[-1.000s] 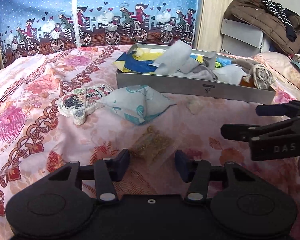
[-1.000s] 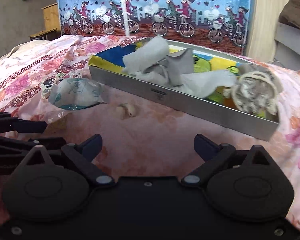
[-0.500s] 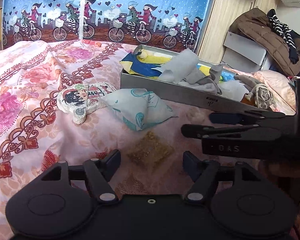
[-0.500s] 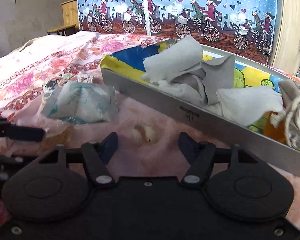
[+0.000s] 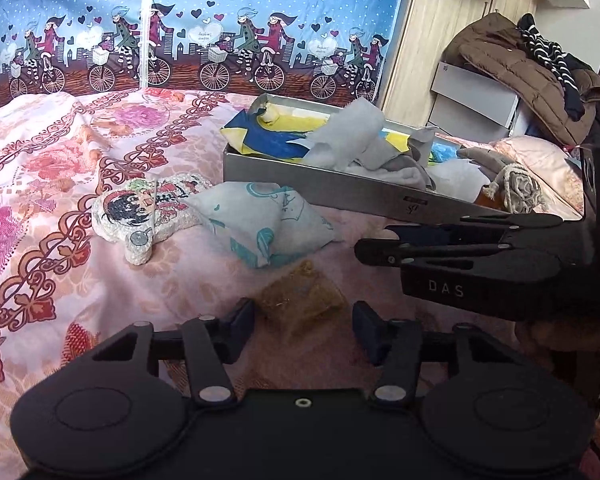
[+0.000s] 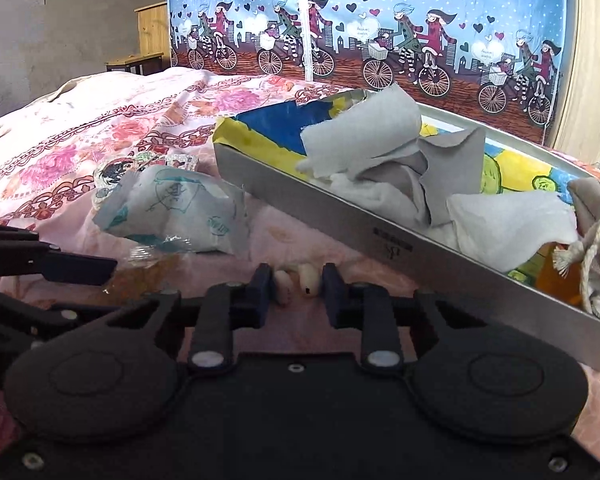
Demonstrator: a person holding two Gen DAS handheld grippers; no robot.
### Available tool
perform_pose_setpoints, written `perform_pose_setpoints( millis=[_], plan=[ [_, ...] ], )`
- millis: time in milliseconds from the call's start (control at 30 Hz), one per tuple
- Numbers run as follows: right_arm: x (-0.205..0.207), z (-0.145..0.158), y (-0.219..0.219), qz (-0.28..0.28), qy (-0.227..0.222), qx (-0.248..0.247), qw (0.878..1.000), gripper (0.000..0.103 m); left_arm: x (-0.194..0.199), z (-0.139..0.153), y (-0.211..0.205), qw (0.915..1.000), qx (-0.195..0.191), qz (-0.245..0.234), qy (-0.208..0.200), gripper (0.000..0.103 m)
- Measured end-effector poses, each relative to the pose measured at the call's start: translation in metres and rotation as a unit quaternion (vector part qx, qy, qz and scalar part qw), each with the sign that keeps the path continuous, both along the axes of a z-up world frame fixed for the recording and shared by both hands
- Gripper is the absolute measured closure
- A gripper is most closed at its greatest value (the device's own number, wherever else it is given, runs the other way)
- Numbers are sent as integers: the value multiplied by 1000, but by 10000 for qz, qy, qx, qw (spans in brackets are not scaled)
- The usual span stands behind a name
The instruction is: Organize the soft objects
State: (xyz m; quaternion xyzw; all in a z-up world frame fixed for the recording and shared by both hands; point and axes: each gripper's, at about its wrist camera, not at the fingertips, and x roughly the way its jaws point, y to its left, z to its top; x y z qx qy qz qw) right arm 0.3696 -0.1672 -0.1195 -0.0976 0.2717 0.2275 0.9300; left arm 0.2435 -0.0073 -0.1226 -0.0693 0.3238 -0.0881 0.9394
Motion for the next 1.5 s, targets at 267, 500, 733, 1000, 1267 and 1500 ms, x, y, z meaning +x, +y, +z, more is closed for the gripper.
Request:
perform_pose_setpoints(
  millis=[267, 500, 733, 1000, 1267, 1500],
  plan=[
    [-20, 7, -4, -184, 107, -23, 9998, 84, -5, 0, -2, 9999, 73, -26, -71, 61],
    [-58, 19, -14, -300, 173, -230, 9991, 84, -11, 0, -5, 9998, 173, -57, -125, 70],
    [-100, 43, -19, -642, 77, -14, 9979, 84, -22, 5, -13, 9995, 149, -227, -166, 76],
    [-91, 52, -31, -791, -226, 92, 9966, 84, -26, 11, -21, 9989, 49, -326, -336, 78],
    [-51, 68, -66, -1357, -773, 741, 9850, 84, -17, 41, -24, 9975, -60, -127, -695, 78],
    [-25, 63, -77, -1457, -1013, 671, 9818, 84, 48, 70, -40, 9943, -9, -68, -1065, 78]
  ],
)
